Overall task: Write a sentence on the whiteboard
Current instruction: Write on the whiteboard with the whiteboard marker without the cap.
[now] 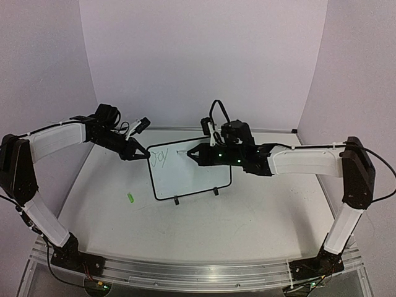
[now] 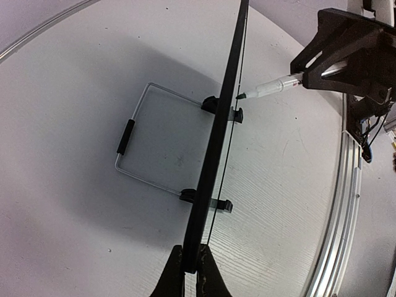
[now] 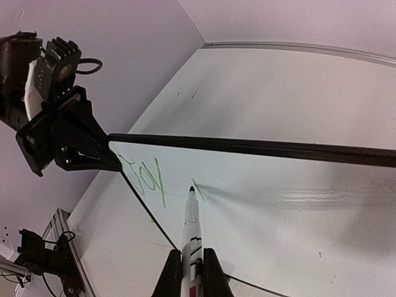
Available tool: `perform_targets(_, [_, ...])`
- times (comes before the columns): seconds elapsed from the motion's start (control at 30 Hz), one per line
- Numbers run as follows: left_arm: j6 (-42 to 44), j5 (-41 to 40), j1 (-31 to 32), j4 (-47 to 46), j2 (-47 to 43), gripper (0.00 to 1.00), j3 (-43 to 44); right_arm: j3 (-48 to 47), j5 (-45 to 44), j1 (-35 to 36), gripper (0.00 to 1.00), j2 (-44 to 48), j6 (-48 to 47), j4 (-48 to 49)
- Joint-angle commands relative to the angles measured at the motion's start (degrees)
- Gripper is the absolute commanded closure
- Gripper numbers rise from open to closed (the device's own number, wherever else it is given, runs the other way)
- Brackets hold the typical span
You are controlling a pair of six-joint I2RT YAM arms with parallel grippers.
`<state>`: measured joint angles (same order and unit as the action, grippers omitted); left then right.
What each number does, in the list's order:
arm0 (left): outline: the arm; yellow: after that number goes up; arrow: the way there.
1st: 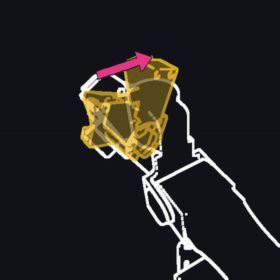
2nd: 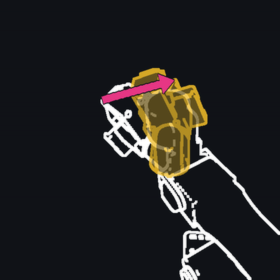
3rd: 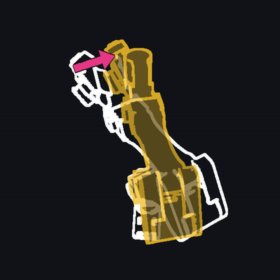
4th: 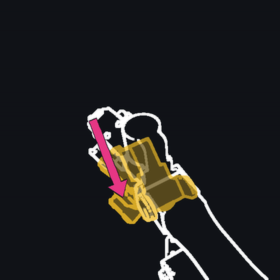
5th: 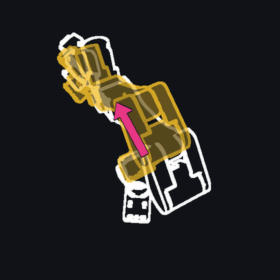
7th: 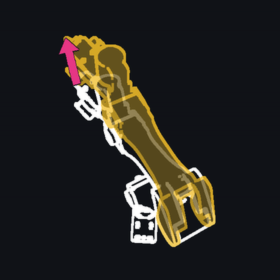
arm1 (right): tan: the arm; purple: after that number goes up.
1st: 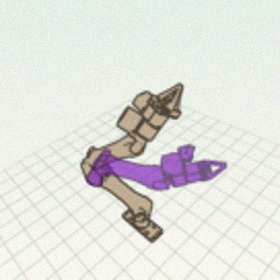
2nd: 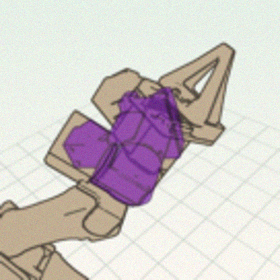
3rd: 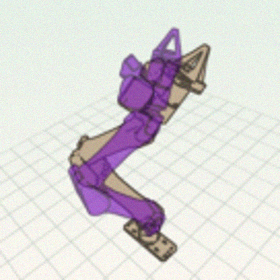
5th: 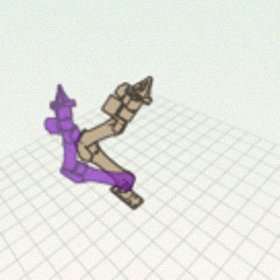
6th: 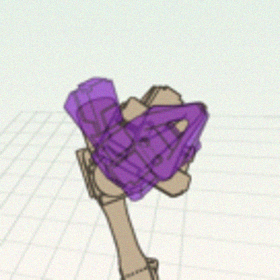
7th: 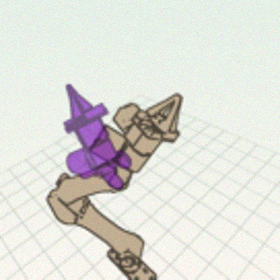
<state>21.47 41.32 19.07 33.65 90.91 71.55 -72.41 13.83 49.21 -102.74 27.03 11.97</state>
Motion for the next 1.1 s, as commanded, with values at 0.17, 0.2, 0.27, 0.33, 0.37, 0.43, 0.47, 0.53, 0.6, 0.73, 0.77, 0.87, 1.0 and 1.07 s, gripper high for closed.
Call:
perform_targets(0.17, [2.7, -6.7, -0.7, -0.8, -0.4, 1.0, 0.3, -3.4, -1.7, 0.3, 1.0, 1.0, -1.0, 2.0])
perform_targets(0.2, [2.7, -6.7, -0.7, -0.8, -0.3, 1.0, 0.3, -3.5, -1.7, 0.3, 1.0, 0.8, -1.0, 2.0])
perform_targets(0.27, [2.7, -6.7, -0.7, -0.8, -0.2, 1.0, 0.3, -3.8, -1.5, 0.3, 1.0, 0.6, -1.0, 2.1])
perform_targets(0.33, [2.7, -6.7, -0.7, -0.8, -0.1, 1.0, 0.3, -4.3, -1.2, 0.3, 1.0, 0.3, -1.0, 2.1])
perform_targets(0.37, [2.7, -6.7, -0.7, -0.8, -0.1, 1.0, 0.3, -4.4, -1.1, 0.3, 1.0, 0.1, -1.0, 2.1])
perform_targets(0.43, [2.7, -6.7, -0.7, -0.8, -0.1, 1.0, 0.3, -4.5, -1.1, 0.3, 1.0, -0.2, -0.9, 2.1])
perform_targets(0.47, [2.7, -6.7, -0.7, -0.8, -0.1, 1.0, 0.3, -4.5, -1.1, 0.3, 1.0, -0.3, -0.9, 2.1])
perform_targets(0.53, [2.7, -6.7, -0.7, -0.7, 0.0, 1.0, 0.3, -4.4, -1.4, 0.3, 1.0, -0.5, -0.6, 2.1])
perform_targets(0.6, [2.7, -6.7, -0.7, -0.7, 0.0, 1.0, 0.3, -4.3, -1.9, 0.3, 1.0, -0.7, -0.2, 2.1])
perform_targets(0.73, [2.7, -6.7, -0.7, -0.7, -0.1, 1.0, 0.3, -4.2, -2.8, 0.3, 1.0, -1.0, 0.5, 1.9])
perform_targets(0.77, [2.7, -6.7, -0.7, -0.7, -0.1, 1.0, 0.3, -4.2, -3.1, 0.3, 1.0, -1.1, 0.6, 1.8])
perform_targets(0.87, [2.7, -6.7, -0.7, -0.7, -0.2, 1.0, 0.3, -4.2, -3.6, 0.3, 1.0, -1.4, 1.0, 1.7])
perform_targets(1.0, [2.7, -6.7, -0.7, -0.7, -0.3, 1.0, 0.3, -3.9, -4.6, 0.3, 1.0, -1.2, 1.3, 1.6])
perform_targets(1.07, [2.7, -6.7, -0.7, -0.7, -0.4, 1.0, 0.4, -3.8, -4.9, 0.3, 1.0, -1.1, 1.3, 1.6])
